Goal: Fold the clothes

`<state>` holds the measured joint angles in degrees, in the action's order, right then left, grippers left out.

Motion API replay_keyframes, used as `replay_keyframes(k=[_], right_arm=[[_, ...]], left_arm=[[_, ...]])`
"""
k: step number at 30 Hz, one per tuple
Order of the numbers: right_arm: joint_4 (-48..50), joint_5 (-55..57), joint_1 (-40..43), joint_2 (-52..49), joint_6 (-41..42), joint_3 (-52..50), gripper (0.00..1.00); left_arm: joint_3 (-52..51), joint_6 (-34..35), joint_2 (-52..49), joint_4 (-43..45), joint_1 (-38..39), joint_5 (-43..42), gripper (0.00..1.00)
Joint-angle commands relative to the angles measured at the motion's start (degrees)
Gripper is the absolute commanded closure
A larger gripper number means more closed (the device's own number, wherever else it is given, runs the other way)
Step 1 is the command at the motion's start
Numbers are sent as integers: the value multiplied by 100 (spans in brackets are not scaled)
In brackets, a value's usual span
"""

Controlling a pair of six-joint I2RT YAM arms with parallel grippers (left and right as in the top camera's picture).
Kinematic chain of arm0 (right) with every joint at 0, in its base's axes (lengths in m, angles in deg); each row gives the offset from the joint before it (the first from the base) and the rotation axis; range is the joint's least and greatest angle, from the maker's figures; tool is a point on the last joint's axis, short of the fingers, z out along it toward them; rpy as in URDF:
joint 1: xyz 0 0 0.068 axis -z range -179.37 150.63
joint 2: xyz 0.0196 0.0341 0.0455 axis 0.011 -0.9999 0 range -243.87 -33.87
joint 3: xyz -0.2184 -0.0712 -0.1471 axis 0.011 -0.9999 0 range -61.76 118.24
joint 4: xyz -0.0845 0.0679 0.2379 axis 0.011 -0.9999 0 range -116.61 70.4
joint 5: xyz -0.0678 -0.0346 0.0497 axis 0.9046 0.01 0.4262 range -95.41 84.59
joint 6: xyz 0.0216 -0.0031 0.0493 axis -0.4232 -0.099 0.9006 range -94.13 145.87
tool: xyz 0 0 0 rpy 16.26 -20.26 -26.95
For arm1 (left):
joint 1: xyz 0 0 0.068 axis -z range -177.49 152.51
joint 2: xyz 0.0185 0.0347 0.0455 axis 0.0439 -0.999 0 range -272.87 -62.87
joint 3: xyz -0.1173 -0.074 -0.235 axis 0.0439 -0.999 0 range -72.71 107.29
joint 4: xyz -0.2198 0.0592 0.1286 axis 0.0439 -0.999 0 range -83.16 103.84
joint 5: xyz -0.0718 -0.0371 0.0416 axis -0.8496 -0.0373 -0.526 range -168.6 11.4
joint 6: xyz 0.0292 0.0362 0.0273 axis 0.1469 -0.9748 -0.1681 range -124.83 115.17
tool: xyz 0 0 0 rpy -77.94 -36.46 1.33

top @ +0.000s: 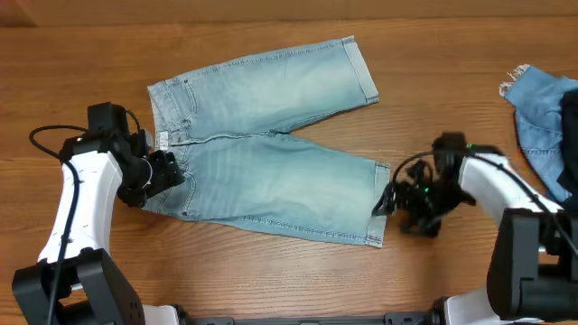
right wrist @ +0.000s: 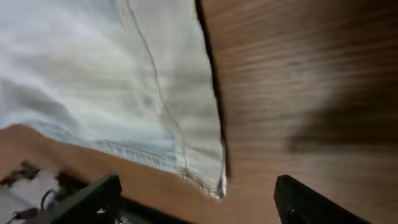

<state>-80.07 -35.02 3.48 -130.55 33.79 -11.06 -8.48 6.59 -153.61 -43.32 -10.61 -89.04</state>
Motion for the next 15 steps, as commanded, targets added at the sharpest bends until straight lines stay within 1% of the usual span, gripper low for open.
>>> replay_keyframes(k=[1,6,9,12,15], right_arm=[[345,-555,-22,57,-101,-387,20],[330,-568,-149,57,-195,-608,22],[516,-612,-358,57,74,-796,25],[883,-614,-597,57,457,-946,33],[1078,-610,-728,57,719,-973,44]], left_arm=[[-11,-245,177,33,-13,4,26],[-9,-267,184,7,-9,-11,26],[-11,-264,184,44,-9,-13,26],[-11,-267,184,33,-9,-13,26],[-11,-297,184,11,-9,-11,26]])
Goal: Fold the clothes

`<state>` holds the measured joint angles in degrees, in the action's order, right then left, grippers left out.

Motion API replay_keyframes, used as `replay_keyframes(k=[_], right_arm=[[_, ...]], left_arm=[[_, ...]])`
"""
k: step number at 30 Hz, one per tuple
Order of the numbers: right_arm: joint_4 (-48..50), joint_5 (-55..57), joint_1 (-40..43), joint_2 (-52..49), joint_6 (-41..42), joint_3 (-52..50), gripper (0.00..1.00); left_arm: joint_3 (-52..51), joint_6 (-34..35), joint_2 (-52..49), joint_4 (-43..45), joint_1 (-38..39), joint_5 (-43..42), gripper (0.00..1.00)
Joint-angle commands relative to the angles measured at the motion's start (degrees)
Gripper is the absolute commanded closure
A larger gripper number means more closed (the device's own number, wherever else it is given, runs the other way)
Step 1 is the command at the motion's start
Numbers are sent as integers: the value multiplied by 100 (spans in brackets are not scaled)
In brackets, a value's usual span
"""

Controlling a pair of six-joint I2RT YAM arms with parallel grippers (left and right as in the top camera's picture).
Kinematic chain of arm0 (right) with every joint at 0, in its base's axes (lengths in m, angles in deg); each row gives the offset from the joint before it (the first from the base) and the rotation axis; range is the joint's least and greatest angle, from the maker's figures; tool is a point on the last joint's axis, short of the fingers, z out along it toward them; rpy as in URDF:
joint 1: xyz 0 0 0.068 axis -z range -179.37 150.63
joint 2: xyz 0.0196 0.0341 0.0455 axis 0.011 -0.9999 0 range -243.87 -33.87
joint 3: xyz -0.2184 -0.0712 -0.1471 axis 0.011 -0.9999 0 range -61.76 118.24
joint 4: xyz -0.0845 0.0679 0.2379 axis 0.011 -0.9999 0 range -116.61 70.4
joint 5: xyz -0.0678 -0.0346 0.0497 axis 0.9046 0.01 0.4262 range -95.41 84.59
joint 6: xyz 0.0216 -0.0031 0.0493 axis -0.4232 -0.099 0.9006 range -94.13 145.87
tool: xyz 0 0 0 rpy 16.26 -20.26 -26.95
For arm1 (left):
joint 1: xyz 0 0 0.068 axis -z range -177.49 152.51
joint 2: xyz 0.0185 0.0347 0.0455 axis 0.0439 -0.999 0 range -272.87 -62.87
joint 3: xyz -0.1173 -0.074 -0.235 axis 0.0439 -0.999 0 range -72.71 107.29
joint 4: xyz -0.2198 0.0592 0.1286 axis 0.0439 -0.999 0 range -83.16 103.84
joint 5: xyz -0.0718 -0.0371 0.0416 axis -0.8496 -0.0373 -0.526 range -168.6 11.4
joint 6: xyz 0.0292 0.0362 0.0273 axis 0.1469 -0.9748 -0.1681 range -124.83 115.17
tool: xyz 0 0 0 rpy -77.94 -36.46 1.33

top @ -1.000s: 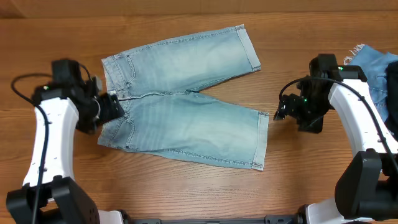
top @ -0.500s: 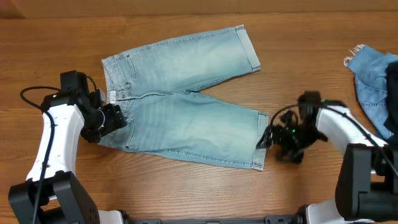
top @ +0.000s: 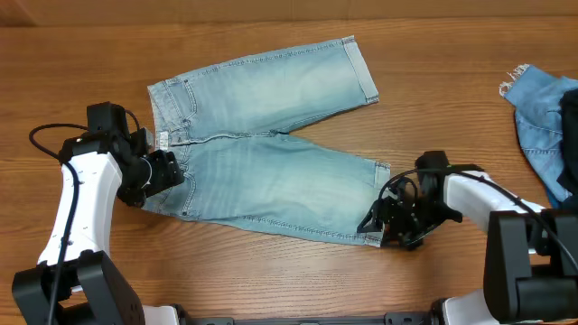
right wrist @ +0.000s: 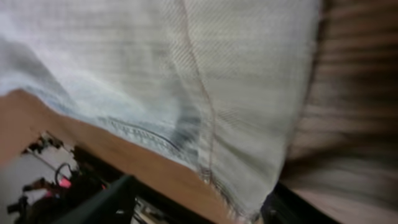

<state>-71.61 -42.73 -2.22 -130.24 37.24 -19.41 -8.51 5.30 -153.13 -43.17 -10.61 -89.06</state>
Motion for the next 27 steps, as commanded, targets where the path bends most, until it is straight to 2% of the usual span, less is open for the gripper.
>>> replay_keyframes(k=[1,4,11,15,20,27], right_arm=[[243,160,-164,26,374,-138,49],[227,160,-157,26,391,-138,61],[205,197,-114,98,387,-109,82],[44,828,269,365,387,260,96],[-393,1287,745,511,321,680,96],[-619,2214,793,511,332,691,96]], left_arm=[[-9,-184,136,-13,-9,-11,26],[-9,-184,136,-13,-9,-9,26],[-9,-245,136,-66,-9,-9,26],[-9,-245,136,-79,-9,-9,26],[-7,-247,136,-133,-9,-9,26],[-9,-411,136,-181,35,-378,25]])
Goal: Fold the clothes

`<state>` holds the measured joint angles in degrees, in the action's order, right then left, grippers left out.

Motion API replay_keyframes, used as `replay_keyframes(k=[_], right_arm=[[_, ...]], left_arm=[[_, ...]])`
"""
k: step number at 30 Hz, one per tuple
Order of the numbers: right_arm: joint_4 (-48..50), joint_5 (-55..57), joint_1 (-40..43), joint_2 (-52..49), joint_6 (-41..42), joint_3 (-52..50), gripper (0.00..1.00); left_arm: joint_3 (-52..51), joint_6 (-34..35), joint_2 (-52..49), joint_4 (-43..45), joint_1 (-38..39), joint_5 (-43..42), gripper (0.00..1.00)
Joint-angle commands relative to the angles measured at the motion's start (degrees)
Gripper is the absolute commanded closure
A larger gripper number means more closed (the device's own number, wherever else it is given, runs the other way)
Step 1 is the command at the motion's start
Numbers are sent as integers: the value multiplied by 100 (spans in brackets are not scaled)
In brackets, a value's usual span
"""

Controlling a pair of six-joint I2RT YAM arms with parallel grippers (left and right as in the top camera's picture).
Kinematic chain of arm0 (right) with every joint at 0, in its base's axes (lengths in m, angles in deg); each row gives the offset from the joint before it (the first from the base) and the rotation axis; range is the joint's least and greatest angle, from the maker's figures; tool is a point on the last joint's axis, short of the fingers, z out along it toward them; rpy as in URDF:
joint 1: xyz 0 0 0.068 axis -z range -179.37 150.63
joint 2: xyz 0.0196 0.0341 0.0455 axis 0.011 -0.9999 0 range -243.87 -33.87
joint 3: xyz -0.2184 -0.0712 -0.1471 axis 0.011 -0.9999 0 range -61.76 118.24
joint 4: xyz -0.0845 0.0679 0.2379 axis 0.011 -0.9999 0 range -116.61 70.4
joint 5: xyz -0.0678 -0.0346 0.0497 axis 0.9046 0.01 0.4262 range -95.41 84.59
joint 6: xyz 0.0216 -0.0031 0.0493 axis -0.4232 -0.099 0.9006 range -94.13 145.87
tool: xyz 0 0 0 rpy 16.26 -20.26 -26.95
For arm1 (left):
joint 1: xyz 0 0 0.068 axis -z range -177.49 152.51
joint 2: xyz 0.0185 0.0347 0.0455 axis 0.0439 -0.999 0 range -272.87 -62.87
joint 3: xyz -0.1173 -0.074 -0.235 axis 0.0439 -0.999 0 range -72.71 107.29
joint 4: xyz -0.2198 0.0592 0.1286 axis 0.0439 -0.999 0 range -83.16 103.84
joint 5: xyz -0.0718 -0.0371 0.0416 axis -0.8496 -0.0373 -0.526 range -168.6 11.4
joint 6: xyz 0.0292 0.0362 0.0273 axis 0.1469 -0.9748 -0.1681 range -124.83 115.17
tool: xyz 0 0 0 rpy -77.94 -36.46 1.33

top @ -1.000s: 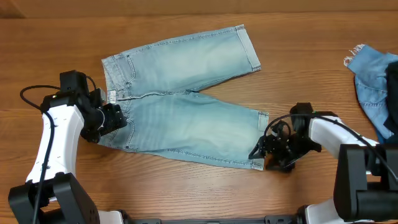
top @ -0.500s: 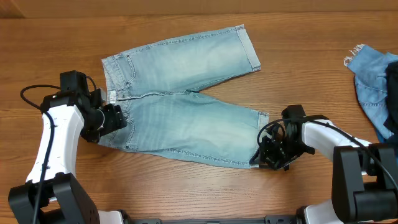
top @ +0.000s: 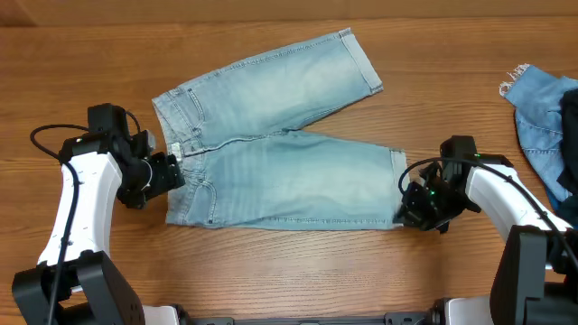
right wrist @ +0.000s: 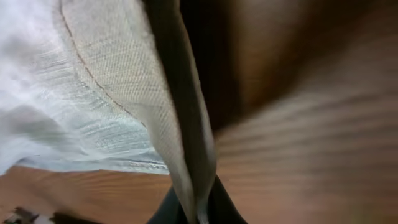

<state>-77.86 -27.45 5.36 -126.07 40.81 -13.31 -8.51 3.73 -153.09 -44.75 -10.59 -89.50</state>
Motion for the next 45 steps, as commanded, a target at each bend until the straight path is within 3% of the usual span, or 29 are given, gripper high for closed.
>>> replay_keyframes(k=[1,11,23,33,45], right_arm=[[57,789,35,94,17,83,96],[557,1003,55,94,348,398,96],[503,1408,57,92,614,1137,96],[461,1412,57,92,612,1137,96],[463,1410,57,92,610,1137,96]], left_arm=[[-9,-293,131,-42,61,-376,24],[-50,-734,131,-396,382,-422,26],[-879,-1202,129,-17,494,-977,25],[-1591,-535,129,579,680,-905,30],[-1843,704,131,415,675,-1075,29]])
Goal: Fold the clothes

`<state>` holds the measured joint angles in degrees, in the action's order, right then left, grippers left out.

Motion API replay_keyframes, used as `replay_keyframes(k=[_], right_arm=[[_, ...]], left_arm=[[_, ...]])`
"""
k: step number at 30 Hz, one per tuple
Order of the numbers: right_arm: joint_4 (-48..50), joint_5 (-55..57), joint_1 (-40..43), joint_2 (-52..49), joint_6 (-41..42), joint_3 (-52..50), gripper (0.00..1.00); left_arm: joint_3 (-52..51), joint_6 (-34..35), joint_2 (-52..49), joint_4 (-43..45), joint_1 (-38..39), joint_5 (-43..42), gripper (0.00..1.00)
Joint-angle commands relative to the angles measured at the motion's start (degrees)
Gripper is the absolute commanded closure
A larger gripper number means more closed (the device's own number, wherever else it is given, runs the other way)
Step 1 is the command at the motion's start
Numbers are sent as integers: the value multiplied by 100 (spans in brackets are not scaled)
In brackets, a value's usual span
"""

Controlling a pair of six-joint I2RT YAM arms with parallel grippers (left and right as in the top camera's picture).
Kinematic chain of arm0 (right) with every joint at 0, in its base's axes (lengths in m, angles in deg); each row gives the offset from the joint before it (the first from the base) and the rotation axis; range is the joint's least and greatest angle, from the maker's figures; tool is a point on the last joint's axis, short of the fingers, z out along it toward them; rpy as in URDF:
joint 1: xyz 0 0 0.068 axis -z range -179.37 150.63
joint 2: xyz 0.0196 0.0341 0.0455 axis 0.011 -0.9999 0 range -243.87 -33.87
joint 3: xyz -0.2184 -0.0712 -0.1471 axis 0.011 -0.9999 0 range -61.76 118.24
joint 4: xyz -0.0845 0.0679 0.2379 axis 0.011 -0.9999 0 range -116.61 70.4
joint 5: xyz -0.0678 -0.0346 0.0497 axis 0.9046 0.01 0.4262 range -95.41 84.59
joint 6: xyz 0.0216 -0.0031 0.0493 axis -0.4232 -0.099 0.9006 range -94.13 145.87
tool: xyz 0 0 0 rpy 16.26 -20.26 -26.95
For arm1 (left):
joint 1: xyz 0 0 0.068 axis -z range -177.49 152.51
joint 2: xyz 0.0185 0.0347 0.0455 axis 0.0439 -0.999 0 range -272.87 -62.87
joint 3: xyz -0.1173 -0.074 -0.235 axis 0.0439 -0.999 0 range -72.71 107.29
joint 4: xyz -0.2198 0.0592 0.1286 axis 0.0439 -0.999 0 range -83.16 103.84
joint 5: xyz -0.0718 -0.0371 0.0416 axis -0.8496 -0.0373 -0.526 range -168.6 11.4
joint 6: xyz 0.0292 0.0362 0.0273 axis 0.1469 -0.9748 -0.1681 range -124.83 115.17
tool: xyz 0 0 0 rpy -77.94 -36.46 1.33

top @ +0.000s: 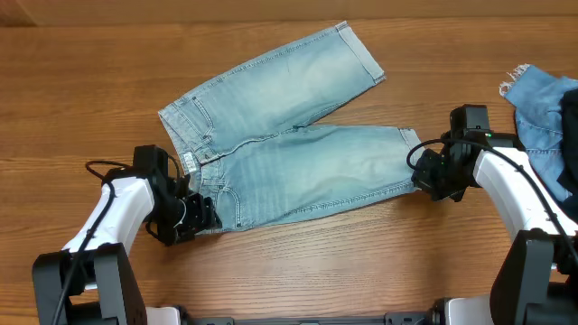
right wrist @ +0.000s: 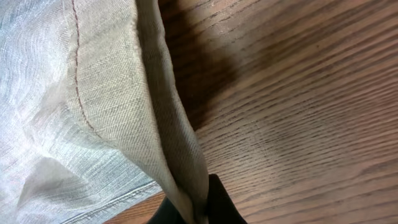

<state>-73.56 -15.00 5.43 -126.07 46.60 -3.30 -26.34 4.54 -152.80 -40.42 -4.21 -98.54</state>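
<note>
Light blue denim shorts [top: 289,153] lie spread on the wooden table, waist at the left, one leg reaching up to the back right, the other running right. My right gripper [top: 421,173] is shut on the hem of that right-running leg. In the right wrist view the folded hem [right wrist: 155,112] stands up from the black fingertips [right wrist: 214,202], pinched in the right gripper [right wrist: 198,211]. My left gripper [top: 197,217] sits at the lower corner of the waistband, touching or overlapping the cloth. The overhead view does not show whether it is open or shut.
Another blue denim garment [top: 540,104] with a dark piece beside it lies heaped at the right edge, just beyond my right arm. The bare wood of the table [top: 298,271] shows in front of the shorts, up to the near edge.
The right gripper, still shut on the hem, stands further back and right, and the shorts have turned and shifted with it. The left gripper has gone from beside the waistband to its lower corner, nearer the front.
At first the right gripper was open beside the lower leg's hem, the left by the waistband. Then the right was over the hem's corner. Later it was shut on the hem with that leg pulled straight rightward. Now the shorts lie rotated and the left gripper is at the waist corner.
</note>
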Motion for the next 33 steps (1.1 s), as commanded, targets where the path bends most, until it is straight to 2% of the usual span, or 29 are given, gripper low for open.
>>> replay_keyframes(k=[1,6,14,19,26,29,32,33], right_arm=[[33,164,50,92,31,136,96],[33,164,50,92,9,136,96],[37,162,50,92,11,136,96],[35,162,50,92,11,136,96],[31,164,50,92,11,136,96],[35,164,50,92,11,136,96],[35,164,50,92,11,136,96],[35,164,50,92,11,136,96]], left_arm=[[-66,774,103,-15,39,-173,29],[-227,1580,103,-7,37,-15,29],[-444,2094,103,472,37,358,29],[-448,2107,103,855,37,765,29],[-448,2068,103,1185,39,761,30],[-450,2098,103,1193,39,595,33],[-450,2186,103,1202,39,179,43],[-450,2297,103,1178,39,66,43]])
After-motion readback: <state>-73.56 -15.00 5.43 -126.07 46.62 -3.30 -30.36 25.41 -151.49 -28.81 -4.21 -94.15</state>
